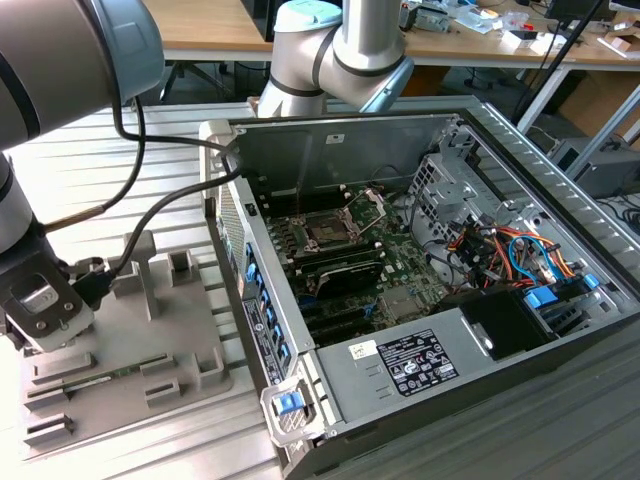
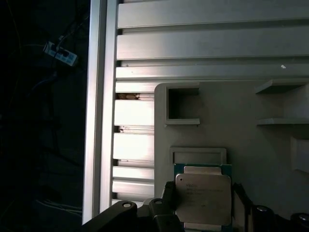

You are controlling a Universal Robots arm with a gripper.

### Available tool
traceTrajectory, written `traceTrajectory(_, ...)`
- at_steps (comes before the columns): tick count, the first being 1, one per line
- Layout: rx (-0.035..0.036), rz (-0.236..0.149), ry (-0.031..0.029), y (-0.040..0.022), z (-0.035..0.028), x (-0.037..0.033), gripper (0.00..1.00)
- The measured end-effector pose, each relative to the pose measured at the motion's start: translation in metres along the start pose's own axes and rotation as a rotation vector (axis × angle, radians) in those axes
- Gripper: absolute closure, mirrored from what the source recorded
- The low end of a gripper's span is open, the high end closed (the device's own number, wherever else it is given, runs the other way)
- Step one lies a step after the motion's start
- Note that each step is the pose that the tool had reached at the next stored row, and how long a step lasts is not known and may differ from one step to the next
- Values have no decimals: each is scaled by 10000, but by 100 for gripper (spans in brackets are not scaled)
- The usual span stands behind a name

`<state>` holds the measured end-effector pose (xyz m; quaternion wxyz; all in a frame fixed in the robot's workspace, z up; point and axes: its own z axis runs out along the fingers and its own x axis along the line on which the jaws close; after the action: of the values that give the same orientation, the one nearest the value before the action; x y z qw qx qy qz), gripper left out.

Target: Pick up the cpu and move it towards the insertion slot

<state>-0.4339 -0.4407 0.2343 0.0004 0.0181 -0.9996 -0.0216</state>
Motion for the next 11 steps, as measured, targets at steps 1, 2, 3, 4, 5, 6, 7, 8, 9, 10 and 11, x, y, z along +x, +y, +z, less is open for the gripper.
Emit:
traceTrajectory(1, 0, 0, 0, 0, -4, 0, 45)
traceTrajectory(2, 0, 0, 1, 0, -7, 0, 45)
traceTrajectory(3, 1, 0, 1, 1, -12, 0, 45)
traceTrajectory(4, 1, 0, 1, 1, -15, 0, 45)
traceTrajectory(5, 0, 0, 0, 1, -17, 0, 45)
traceTrajectory(6, 0, 0, 1, 1, -21, 0, 45)
traceTrajectory(7, 0, 0, 1, 1, -24, 0, 45)
traceTrajectory(8, 0, 0, 1, 1, -28, 0, 45)
traceTrajectory(9, 1, 0, 1, 1, -32, 0, 45)
traceTrajectory(10, 0, 0, 1, 1, -35, 0, 45)
traceTrajectory(11, 0, 0, 1, 2, -41, 0, 45)
